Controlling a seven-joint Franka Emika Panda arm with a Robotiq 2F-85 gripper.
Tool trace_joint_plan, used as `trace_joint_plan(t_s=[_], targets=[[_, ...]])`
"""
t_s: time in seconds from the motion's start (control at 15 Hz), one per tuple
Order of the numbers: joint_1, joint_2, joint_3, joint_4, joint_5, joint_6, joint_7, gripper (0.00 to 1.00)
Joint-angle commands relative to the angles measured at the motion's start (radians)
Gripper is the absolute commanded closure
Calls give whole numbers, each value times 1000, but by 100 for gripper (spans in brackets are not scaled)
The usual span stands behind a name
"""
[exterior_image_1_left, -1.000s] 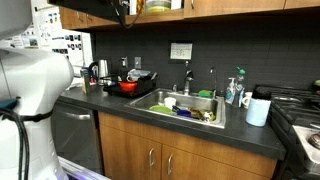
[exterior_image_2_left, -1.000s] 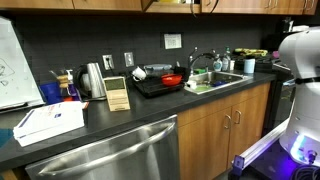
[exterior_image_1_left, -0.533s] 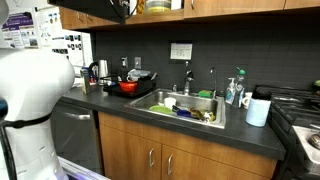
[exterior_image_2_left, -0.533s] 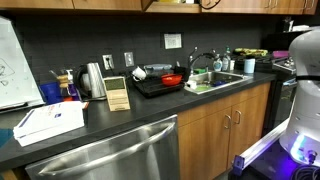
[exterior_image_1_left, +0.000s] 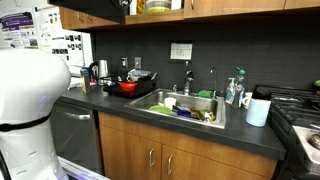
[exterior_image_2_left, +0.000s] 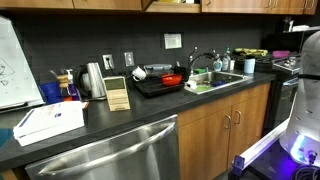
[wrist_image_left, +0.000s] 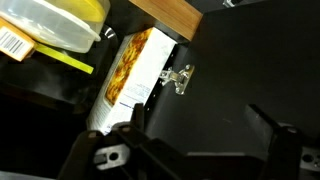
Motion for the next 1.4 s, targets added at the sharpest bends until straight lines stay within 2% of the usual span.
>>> trace_joint_plan(t_s=[0.0,0.27,0.53,0.67,0.73,0.8,1.07,1.33], targets=[[-74,-57,62,-43,44,25,-42,0],[-112,-108,92,-74,39,26,-34,0],[-94,-158,86,-117,76,58,-28,0],[-113,-149,99,-123,102,144,27,0],[-161,-124,125,-109,100,211,92,0],[-113,-140,99,-104,98,125,19,0],[-152,-128,122,-111,95,192,81,0],[-121,-136,104,-114,96,179,40,0]])
